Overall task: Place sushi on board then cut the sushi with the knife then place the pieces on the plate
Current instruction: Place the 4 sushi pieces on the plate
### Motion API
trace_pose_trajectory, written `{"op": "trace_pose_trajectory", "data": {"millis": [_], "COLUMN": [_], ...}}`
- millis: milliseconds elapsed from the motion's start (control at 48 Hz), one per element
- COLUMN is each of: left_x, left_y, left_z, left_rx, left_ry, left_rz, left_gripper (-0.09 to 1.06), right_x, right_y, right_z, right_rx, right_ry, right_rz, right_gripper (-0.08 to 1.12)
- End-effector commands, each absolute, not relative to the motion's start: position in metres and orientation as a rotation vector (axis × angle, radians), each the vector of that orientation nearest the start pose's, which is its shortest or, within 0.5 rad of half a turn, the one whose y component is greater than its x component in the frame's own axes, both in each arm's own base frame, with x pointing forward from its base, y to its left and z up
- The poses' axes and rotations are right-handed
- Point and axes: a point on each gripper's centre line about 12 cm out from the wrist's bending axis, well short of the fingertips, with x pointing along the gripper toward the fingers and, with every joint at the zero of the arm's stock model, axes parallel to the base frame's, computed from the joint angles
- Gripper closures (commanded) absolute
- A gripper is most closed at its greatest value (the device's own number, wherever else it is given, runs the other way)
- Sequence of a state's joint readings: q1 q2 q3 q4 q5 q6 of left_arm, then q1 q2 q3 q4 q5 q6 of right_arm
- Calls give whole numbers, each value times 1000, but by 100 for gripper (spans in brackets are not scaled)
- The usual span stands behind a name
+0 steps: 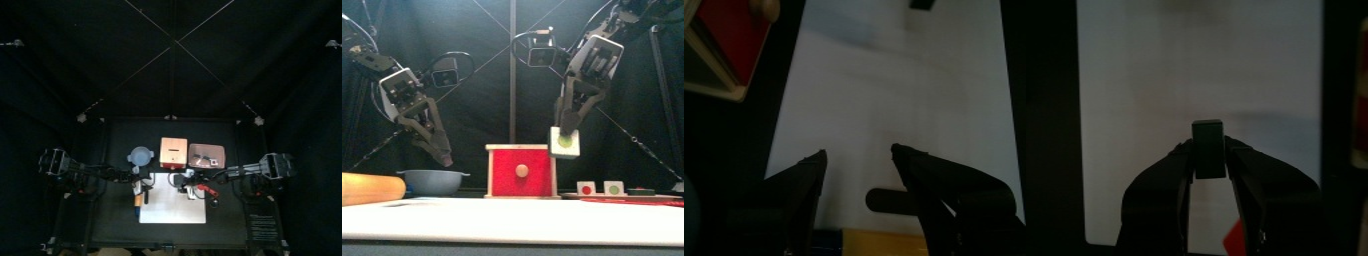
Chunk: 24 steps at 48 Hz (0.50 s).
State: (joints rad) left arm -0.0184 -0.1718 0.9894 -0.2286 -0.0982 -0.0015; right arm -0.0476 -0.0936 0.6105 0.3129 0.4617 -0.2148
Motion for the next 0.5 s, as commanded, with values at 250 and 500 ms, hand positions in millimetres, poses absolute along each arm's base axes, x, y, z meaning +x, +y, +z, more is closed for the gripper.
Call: {"op": "trace_pose_trajectory", "data": {"millis": [250,500], "left_x": [304,304], "left_y": [-2,0], "left_z": [142,143], "left_rx": [-200,-196], "left_ry": [698,696], "left_rz": [85,88], "left_gripper": [7,7], "right_x": [287,235], "right_y": [-87,-142], "right_z": [208,189], "right_rx": [212,309], "right_ry": [953,997], "right_rz": [-193,-410], "right_gripper": [47,46]}}
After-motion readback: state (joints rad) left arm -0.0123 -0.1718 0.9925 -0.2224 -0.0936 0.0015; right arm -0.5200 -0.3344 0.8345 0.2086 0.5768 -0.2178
